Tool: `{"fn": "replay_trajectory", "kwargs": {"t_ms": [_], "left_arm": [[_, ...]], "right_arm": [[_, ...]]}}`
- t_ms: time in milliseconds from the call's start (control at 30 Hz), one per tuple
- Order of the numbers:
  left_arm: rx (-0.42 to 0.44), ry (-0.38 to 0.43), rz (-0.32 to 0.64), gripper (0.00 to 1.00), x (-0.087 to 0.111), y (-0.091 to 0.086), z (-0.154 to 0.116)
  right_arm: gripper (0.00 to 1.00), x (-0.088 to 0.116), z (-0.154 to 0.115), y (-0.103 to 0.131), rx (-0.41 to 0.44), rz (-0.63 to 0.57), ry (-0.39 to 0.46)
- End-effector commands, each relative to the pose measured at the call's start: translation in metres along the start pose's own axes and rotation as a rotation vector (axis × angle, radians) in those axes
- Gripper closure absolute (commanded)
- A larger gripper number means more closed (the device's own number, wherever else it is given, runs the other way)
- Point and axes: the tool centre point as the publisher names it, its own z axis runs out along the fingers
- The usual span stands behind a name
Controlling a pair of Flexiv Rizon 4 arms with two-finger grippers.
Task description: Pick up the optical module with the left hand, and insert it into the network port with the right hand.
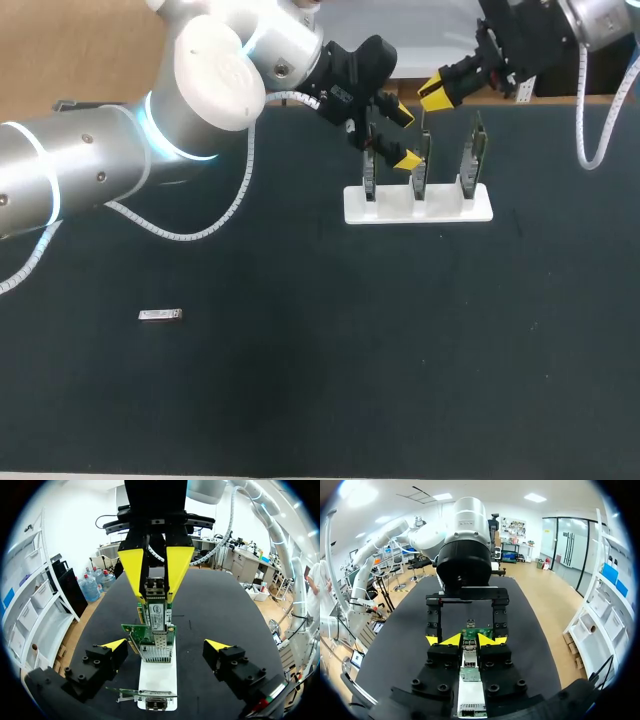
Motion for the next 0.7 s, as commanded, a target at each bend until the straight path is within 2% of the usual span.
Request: {"fn": "replay_trajectory", "kwargs": {"t_ms": [33, 700], "left_arm": [[0.000, 0.004, -0.002, 0.00, -0.0007, 0.0007, 0.0005], [0.000, 0.004, -0.002, 0.00, -0.0007, 0.0007, 0.0005]], "right_arm": [[1.00, 0.0005, -0.0001, 0.0027, 0.011, -0.005, -0.002], [1.00, 0.0004, 0.0008, 0.0018, 0.013, -0.008, -0.006]]}}
